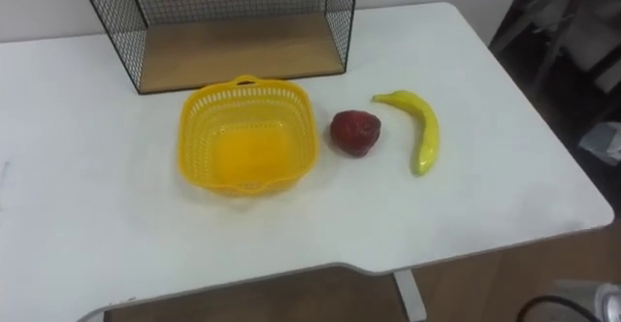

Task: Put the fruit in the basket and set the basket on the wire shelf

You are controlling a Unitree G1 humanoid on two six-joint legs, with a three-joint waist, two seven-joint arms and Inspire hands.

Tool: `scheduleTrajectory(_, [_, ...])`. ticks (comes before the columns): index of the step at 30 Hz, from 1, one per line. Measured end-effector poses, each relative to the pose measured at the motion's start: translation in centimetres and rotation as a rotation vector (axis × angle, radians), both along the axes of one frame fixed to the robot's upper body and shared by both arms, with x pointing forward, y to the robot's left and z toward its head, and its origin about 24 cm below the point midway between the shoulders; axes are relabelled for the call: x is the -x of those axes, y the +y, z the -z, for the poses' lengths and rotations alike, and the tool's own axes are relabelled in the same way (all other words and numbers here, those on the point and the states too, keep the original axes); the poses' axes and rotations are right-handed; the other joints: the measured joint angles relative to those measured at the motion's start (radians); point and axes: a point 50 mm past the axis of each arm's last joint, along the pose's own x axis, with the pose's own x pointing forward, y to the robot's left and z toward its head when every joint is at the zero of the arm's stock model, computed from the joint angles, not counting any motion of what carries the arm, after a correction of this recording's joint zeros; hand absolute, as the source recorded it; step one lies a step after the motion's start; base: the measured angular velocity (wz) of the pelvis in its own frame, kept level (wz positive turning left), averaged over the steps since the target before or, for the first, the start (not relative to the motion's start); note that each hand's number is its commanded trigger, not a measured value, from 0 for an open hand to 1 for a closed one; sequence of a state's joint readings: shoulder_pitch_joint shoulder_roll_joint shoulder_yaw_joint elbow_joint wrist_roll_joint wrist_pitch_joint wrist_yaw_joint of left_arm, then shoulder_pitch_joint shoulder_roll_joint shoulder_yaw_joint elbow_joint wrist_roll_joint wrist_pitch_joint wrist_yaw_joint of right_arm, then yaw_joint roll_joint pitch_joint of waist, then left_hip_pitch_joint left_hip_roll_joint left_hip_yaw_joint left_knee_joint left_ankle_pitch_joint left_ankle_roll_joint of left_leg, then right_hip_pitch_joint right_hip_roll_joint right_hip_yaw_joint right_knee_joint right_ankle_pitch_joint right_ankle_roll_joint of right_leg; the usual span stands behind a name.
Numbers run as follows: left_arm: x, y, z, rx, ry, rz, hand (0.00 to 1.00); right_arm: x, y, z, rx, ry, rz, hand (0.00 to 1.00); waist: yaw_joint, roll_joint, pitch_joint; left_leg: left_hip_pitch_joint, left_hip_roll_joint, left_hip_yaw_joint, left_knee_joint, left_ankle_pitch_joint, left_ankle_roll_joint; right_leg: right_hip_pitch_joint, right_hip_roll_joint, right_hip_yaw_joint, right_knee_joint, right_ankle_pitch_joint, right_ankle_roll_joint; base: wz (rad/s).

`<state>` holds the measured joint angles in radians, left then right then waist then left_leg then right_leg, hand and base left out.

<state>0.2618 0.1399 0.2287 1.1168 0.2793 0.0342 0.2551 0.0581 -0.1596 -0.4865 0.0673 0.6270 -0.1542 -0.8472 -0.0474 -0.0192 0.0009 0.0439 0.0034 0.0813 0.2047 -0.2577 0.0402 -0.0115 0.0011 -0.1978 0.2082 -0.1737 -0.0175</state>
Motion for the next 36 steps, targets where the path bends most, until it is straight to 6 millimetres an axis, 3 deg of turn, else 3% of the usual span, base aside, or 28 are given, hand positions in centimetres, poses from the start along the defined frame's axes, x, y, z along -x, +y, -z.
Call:
scheduleTrajectory(3, [0.1, -0.2, 0.0, 0.001, 0.008, 0.018, 0.00, -1.1, 1.2, -1.9, 0.184, 0.025, -0.088, 0.00, 0.022, -0.014, -0.0039, 0.002, 0.002, -0.002, 0.000, 0.000, 0.000, 0.005, 0.001, -0.001, -0.004, 0.000, 0.000, 0.03])
scheduleTrajectory(5, [0.1, -0.4, 0.1, 0.004, 0.017, 0.047, 0.00, -1.9, 2.1, -2.8, 0.306, 0.047, -0.160, 0.00, 0.033, -0.011, -0.0015, 0.008, 0.007, -0.002, -0.001, 0.000, 0.000, 0.012, -0.001, 0.002, -0.007, 0.001, 0.001, 0.00])
scheduleTrajectory(14, [-0.8, -1.2, 0.3, 0.025, 0.005, 0.166, 0.00, -4.9, 7.0, -3.1, 0.564, 0.111, -0.559, 0.00, 0.059, 0.001, -0.0005, 0.001, 0.007, -0.001, -0.003, 0.001, 0.001, 0.003, 0.000, 0.008, -0.005, 0.003, 0.000, -0.01])
scheduleTrajectory(24, [-0.9, -1.3, 0.3, 0.033, 0.006, 0.186, 0.00, -6.0, 9.8, -2.5, 0.610, 0.098, -0.879, 0.00, 0.079, 0.002, -0.0002, 0.010, 0.008, -0.015, -0.004, 0.001, 0.001, 0.026, -0.002, -0.003, -0.025, 0.007, 0.000, 0.04])
scheduleTrajectory(29, [-1.1, -1.4, 0.3, 0.042, 0.006, 0.208, 0.00, -5.9, 11.5, 0.3, 0.563, 0.180, -1.054, 0.00, 0.081, -0.001, -0.0006, 0.012, 0.007, -0.027, -0.003, 0.001, 0.001, 0.035, -0.004, -0.008, -0.029, 0.008, 0.001, 0.08])
scheduleTrajectory(36, [-1.2, -1.3, 0.3, 0.038, 0.005, 0.211, 0.00, -5.5, 12.6, 1.2, 0.553, 0.194, -1.168, 0.00, 0.082, -0.004, -0.0003, 0.006, 0.005, -0.031, 0.000, 0.001, 0.001, 0.035, -0.006, -0.023, -0.029, 0.008, 0.001, 0.04])
